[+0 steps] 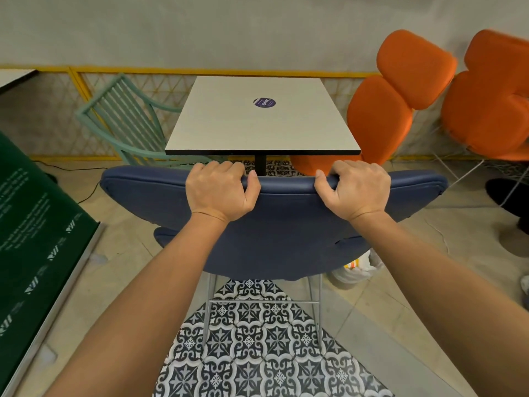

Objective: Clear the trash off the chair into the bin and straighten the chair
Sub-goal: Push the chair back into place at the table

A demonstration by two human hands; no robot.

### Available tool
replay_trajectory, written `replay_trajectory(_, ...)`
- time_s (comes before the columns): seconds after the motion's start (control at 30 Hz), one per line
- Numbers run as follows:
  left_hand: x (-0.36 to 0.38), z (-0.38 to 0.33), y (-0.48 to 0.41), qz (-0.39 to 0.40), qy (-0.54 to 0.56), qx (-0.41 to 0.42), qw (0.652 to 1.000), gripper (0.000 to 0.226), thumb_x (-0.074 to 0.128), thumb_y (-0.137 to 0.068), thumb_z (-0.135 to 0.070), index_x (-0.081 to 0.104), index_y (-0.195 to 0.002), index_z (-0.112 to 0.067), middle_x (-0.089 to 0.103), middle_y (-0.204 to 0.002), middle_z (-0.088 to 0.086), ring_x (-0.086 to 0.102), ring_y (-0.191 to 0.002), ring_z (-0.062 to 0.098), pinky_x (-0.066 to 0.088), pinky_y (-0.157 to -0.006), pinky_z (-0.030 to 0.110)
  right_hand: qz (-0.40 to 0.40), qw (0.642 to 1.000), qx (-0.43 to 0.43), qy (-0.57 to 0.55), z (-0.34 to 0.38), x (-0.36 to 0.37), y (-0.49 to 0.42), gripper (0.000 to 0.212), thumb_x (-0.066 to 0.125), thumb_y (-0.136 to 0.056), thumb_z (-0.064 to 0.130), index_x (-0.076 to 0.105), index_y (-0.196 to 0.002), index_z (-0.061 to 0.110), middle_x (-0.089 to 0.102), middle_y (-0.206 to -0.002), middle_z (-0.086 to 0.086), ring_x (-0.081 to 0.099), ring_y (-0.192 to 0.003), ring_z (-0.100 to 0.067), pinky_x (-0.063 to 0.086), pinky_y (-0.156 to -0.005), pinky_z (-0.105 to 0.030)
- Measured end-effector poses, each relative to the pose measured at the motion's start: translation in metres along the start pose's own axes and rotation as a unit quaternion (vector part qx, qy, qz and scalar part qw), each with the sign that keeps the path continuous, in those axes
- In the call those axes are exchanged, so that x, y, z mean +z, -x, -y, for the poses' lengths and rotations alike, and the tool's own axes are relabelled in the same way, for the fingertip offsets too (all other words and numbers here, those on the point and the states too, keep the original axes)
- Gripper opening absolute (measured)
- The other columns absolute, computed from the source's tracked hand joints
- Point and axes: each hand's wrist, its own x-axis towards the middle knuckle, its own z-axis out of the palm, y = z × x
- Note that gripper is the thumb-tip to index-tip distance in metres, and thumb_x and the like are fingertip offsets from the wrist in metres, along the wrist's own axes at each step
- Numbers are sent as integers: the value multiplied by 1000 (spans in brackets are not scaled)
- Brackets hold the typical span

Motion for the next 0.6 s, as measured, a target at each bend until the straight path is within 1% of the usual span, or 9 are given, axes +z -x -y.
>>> replay_trajectory(0.13, 9, 0, -6, 5, 2, -2, 1000, 41, 42, -83, -36, 59, -52, -16, 53, -45, -1, 49, -43, 23, 25, -51, 25, 5, 1000, 0, 3, -4, 7, -7, 58, 30, -85, 54, 63, -60, 13, 62, -56, -5, 54, -52, -21, 28, -55, -24)
replay_trajectory(0.3, 22, 0, -14, 1, 11, -4, 1000, 40, 43, -83, -35, 56, -50, -16, 52, -45, -1, 47, -42, 23, 23, -51, 25, 0, 1000, 3, 3, -9, 17, -17, 59, 30, -85, 54, 64, -60, 13, 62, -56, -5, 54, -51, -21, 26, -55, -24)
replay_trajectory(0.47, 35, 0, -24, 1, 7, -7, 1000, 40, 43, -82, -35, 56, -50, -16, 51, -44, -1, 46, -41, 22, 21, -51, 24, -3, 1000, 2, 8, -15, 30, -29, 57, 32, -85, 52, 63, -59, 12, 60, -53, -4, 53, -49, -22, 29, -53, -24)
replay_trajectory(0.53, 40, 0, -27, 6, 3, -8, 1000, 40, 42, -83, -35, 57, -50, -15, 51, -43, -1, 46, -41, 22, 22, -51, 24, 1, 1000, 2, 8, -17, 34, -33, 58, 31, -86, 53, 64, -61, 12, 61, -54, -5, 54, -50, -23, 32, -52, -25)
replay_trajectory(0.6, 44, 0, -29, 7, 3, -9, 1000, 40, 42, -83, -35, 58, -52, -16, 52, -44, -1, 47, -41, 22, 22, -51, 24, 6, 1000, 3, 7, -18, 37, -36, 60, 29, -85, 54, 65, -62, 11, 62, -56, -6, 55, -51, -23, 32, -53, -26)
